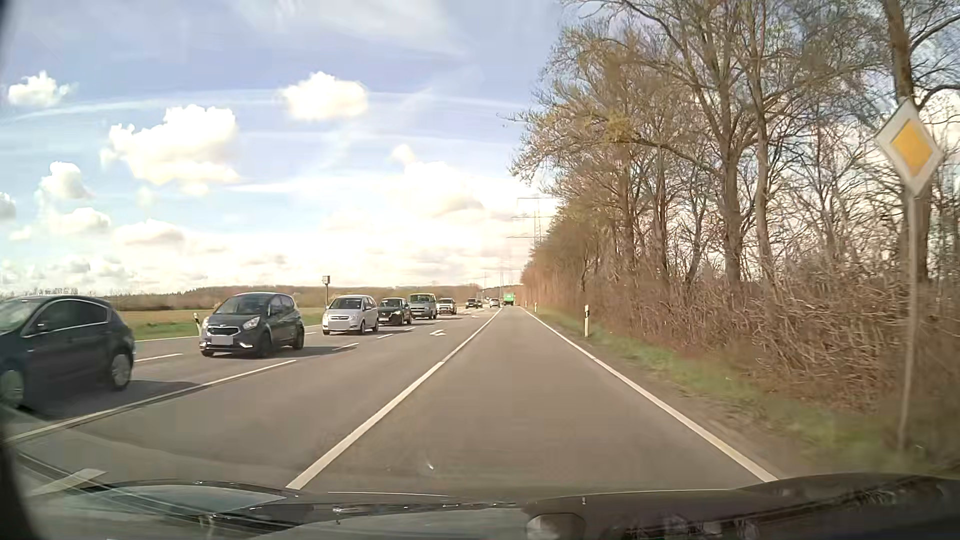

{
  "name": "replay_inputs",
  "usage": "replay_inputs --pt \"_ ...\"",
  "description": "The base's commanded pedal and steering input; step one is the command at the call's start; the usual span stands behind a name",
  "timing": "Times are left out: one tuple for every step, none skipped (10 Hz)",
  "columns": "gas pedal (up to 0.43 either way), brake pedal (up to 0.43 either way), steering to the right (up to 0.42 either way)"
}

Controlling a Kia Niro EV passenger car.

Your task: Follow the waypoints while adhering to traffic rules and regulations

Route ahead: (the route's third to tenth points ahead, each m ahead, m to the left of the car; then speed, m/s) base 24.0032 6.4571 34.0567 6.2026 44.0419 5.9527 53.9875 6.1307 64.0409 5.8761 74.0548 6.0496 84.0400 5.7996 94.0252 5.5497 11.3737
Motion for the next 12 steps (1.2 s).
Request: replay_inputs --pt "0.339 0.0 0.002" --pt "0.339 0.0 0.003" --pt "0.339 0.0 0.002" --pt "0.339 0.0 0.002" --pt "0.339 0.0 0.002" --pt "0.339 0.0 0.002" --pt "0.339 0.0 0.002" --pt "0.339 0.0 0.002" --pt "0.339 0.0 0.002" --pt "0.339 0.0 0.002" --pt "0.339 0.0 0.001" --pt "0.339 0.0 0.001"
